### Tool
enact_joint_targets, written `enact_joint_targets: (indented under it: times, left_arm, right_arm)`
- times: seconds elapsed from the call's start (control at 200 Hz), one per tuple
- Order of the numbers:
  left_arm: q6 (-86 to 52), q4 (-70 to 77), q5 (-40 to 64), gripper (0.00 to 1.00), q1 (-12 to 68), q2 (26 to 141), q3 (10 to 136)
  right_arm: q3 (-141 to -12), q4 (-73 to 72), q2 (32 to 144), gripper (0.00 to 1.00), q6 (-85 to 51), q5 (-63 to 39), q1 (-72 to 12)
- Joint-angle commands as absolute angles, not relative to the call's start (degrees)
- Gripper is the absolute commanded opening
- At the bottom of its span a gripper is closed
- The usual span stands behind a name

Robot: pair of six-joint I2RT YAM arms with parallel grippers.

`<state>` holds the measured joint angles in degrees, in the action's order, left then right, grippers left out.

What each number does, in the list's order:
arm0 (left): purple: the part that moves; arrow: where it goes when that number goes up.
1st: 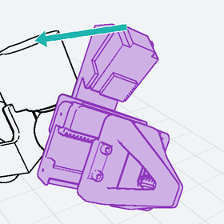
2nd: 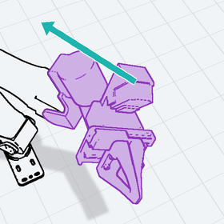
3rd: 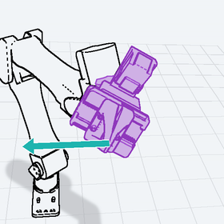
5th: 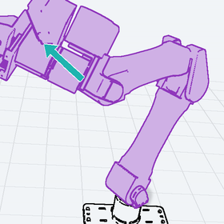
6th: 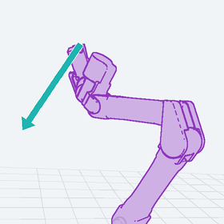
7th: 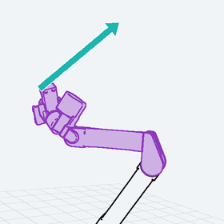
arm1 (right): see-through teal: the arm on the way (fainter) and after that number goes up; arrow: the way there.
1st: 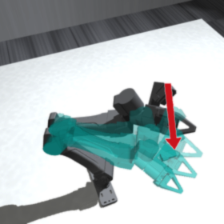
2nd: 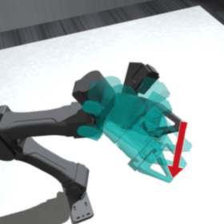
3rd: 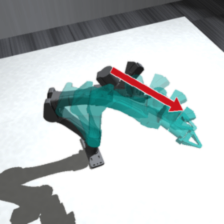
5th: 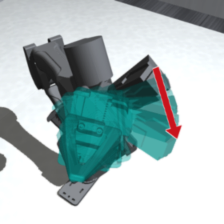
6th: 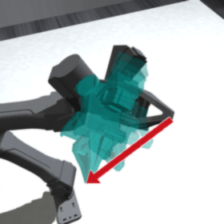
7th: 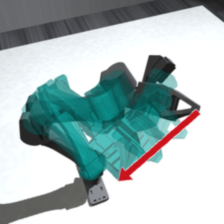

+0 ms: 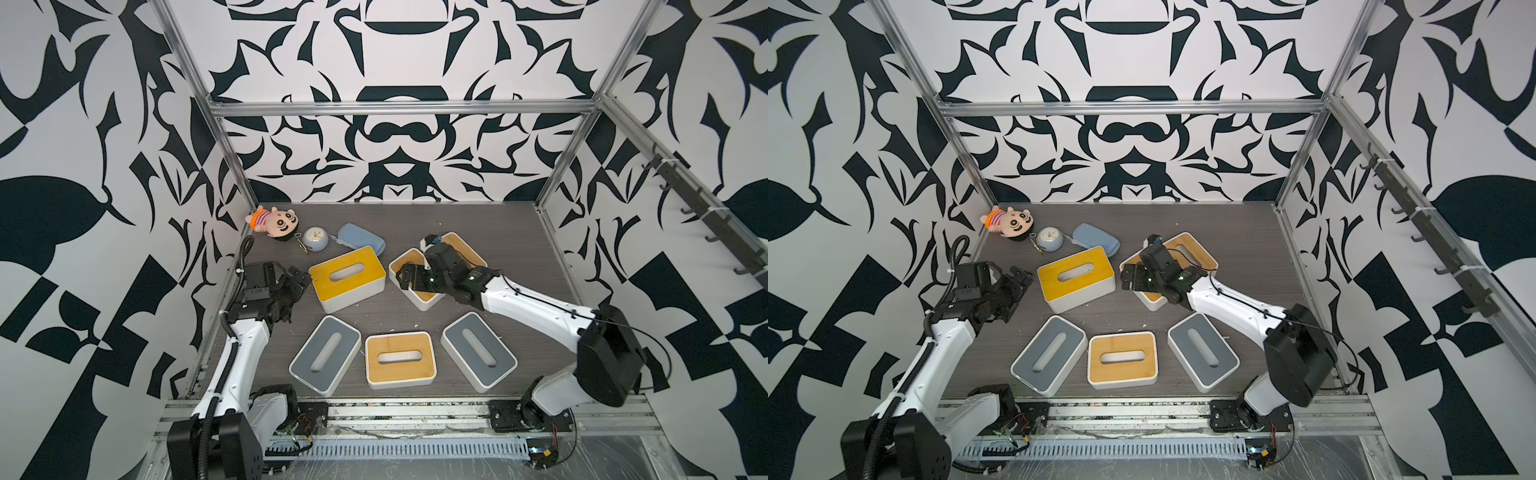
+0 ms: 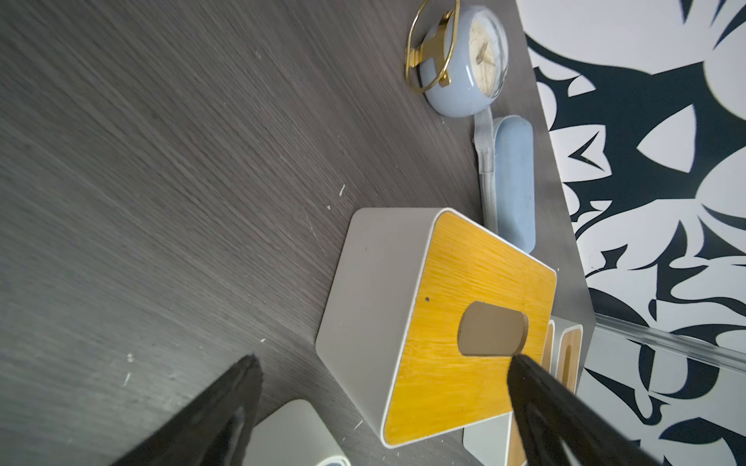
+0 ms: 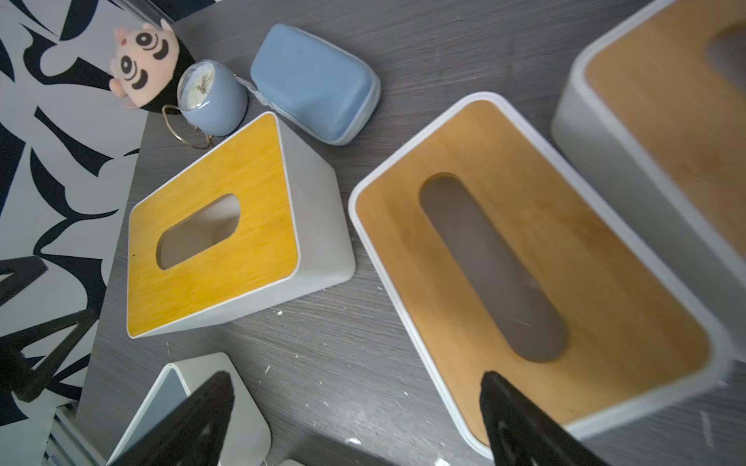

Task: Stack the tissue boxes
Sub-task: Adjust the tissue box at the center of the board.

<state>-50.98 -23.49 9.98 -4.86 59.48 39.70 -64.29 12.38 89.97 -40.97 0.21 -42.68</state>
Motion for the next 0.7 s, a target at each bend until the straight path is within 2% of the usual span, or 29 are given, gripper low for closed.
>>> enact_joint_targets:
  times: [0.0, 0.445, 0.695]
  left_arm:
    - [-51.2, -25.3, 12.1, 0.99, -4.8, 61.1, 41.7]
    - [-52.6, -16.9, 16.7, 0.99, -1.1, 69.5, 42.9]
    - [-52.6, -12.8, 17.9, 0.99, 0.1, 73.5, 44.6]
  right_arm:
    - [-70.1, 13.1, 93.7, 1.00, -41.8, 1.0, -44.4]
    - [-86.0, 14.6, 110.0, 1.00, -40.5, -4.1, -44.7]
    - [-90.6, 14.8, 114.1, 1.00, -38.2, -7.4, -44.7]
